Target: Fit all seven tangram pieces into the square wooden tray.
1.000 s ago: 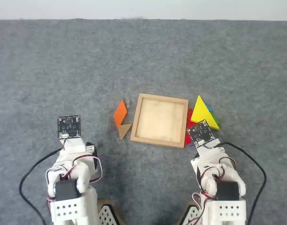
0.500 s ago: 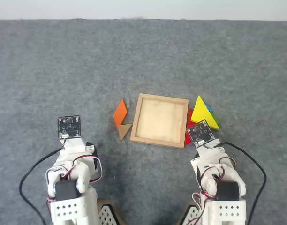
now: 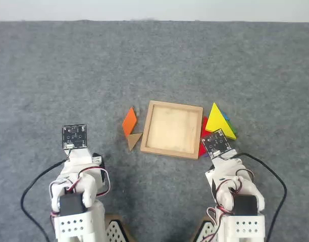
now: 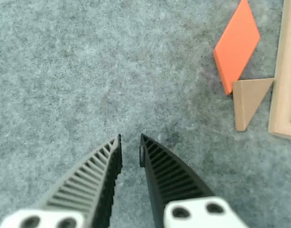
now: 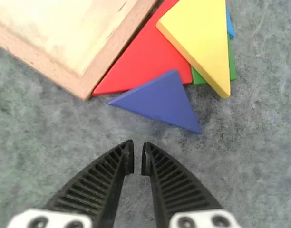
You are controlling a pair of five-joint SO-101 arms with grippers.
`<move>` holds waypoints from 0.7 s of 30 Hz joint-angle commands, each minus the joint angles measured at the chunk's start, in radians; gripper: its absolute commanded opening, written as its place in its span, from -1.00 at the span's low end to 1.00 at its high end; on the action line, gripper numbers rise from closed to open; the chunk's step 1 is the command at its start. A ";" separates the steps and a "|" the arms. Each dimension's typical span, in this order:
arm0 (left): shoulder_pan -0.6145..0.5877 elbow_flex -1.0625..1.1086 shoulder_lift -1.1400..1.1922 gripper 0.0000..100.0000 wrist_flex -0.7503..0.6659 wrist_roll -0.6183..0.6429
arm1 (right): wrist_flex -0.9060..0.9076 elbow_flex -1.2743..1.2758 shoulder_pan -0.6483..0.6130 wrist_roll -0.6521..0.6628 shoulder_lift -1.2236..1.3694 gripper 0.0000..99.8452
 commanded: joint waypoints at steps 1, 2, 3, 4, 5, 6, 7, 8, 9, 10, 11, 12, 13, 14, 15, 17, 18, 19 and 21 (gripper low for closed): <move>-0.003 -0.012 -0.018 -0.89 0.005 0.009 | 0.059 0.017 -0.042 -0.008 -0.007 -0.91; -0.003 -0.012 -0.018 -0.89 0.005 0.009 | 0.065 0.017 -0.056 -0.003 -0.007 -0.91; -0.003 -0.012 -0.018 -0.89 0.005 0.009 | 0.061 0.017 -0.068 -0.003 -0.008 -0.91; -0.002 -0.012 -0.018 -0.89 0.005 0.009 | 0.054 0.017 -0.070 -0.002 -0.008 -0.91; -0.002 -0.012 -0.018 -0.89 0.005 0.009 | 0.035 0.017 -0.074 -0.002 -0.010 -0.91; -0.003 -0.012 -0.018 -0.89 0.005 0.009 | -0.015 0.017 -0.068 -0.002 -0.010 -0.91; -0.003 -0.012 -0.018 -0.89 0.005 0.009 | -0.062 0.017 -0.053 -0.002 -0.010 -0.91; -0.002 -0.012 -0.018 -0.89 0.005 0.009 | -0.108 0.017 -0.027 -0.002 -0.010 -0.91; -0.003 -0.012 -0.018 -0.89 0.005 0.009 | -0.156 0.015 0.005 -0.002 -0.010 -0.91; -0.003 -0.012 -0.018 -0.89 0.005 0.009 | -0.202 0.008 0.044 -0.002 -0.010 -0.91; -0.003 -0.012 -0.018 -0.89 0.005 0.009 | -0.239 -0.011 0.090 0.002 0.001 -0.91; -0.003 -0.012 -0.018 -0.89 0.005 0.009 | -0.251 -0.041 0.136 0.017 0.004 -0.91; -0.003 -0.012 -0.018 -0.89 0.005 0.009 | -0.245 -0.075 0.170 0.038 0.004 -0.91; -0.003 -0.012 -0.018 -0.89 0.005 0.009 | -0.226 -0.112 0.186 0.052 0.005 -0.91; -0.003 -0.012 -0.018 -0.89 0.005 0.009 | -0.203 -0.149 0.189 0.057 0.013 -0.91; -0.003 -0.012 -0.018 -0.89 0.005 0.009 | -0.176 -0.216 0.186 0.057 0.059 -0.91; -0.003 -0.012 -0.018 -0.89 0.005 0.009 | -0.174 -0.250 0.176 0.057 0.097 -0.91; -0.003 -0.012 -0.018 -0.89 0.005 0.009 | -0.174 -0.288 0.163 0.057 0.151 -0.91; -0.003 -0.012 -0.018 -0.89 0.005 0.009 | -0.174 -0.379 0.134 0.055 0.295 -0.91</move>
